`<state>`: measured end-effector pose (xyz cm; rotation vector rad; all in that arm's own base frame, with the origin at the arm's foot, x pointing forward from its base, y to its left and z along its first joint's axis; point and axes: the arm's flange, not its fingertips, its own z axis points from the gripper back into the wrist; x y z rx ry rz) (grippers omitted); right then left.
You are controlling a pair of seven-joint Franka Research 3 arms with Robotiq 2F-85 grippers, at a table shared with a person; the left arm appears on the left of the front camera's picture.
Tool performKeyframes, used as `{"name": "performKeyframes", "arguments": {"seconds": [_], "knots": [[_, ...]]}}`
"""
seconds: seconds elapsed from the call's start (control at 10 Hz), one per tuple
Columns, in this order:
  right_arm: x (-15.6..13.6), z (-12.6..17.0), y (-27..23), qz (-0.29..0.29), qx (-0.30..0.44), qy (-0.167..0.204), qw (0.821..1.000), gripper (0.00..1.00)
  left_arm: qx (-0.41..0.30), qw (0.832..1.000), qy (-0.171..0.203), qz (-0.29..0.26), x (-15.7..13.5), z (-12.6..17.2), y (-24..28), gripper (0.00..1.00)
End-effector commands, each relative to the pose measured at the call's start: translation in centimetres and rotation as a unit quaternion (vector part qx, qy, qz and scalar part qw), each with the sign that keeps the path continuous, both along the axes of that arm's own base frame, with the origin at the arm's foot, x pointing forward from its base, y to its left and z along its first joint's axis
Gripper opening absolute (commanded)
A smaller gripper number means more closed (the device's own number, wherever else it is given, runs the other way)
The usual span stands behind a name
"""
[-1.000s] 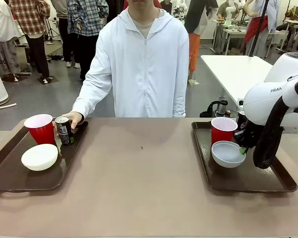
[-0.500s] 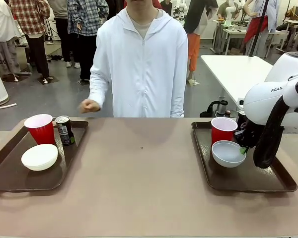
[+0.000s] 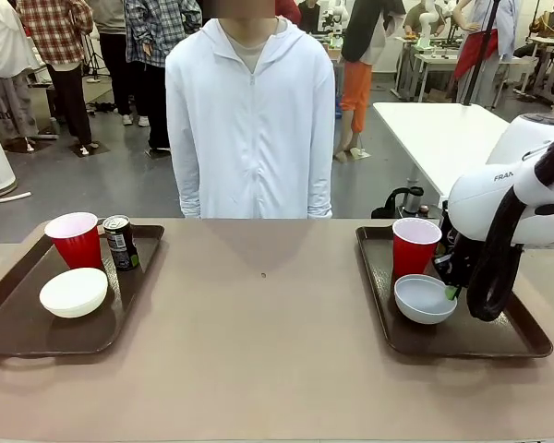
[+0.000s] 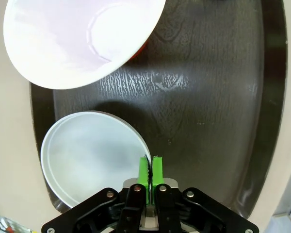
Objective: Prepare tableware on both trays.
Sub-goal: Pick up a Picnic Bowl from the table and place it on a Handle tray.
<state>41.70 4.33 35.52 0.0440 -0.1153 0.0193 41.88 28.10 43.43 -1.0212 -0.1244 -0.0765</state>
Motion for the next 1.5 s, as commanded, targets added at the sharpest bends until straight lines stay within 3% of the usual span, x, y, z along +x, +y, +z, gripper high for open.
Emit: {"name": "performKeyframes", "arguments": {"seconds": [0.0,0.1,0.2,0.3,0.4,1.0,1.1,1.4], "knots": [[0.5,-0.1,-0.2,0.012,-0.004,-0.008,1.0,0.23,0.007,1.0,0.005,0.005,-0.3,0.1,-0.2,1.0],[0.3,0.3,-0.3,0.012,-0.002,-0.012,1.0,0.26,0.007,1.0,0.005,0.005,-0.3,0.1,-0.2,1.0],[-0.1,0.8,-0.5,0.018,0.002,-0.019,1.0,0.43,0.007,1.0,0.005,0.005,-0.3,0.1,-0.2,1.0],[-0.5,1.4,-0.6,0.018,0.003,-0.021,1.0,0.86,0.007,1.0,0.005,0.005,-0.3,0.1,-0.2,1.0],[-0.9,2.1,-0.7,0.016,0.001,-0.022,1.0,1.0,0.007,1.0,0.005,0.005,-0.3,0.1,-0.2,1.0],[-4.9,8.8,-1.7,0.011,-0.003,-0.006,1.0,1.0,0.007,1.0,0.005,0.005,-0.3,0.1,-0.2,1.0],[-3.4,7.4,-1.0,0.004,0.005,-0.014,1.0,1.0,0.007,1.0,0.005,0.005,-0.3,0.1,-0.2,1.0],[-3.4,7.4,-1.0,0.004,0.005,-0.014,1.0,1.0,0.007,1.0,0.005,0.005,-0.3,0.1,-0.2,1.0]]}}
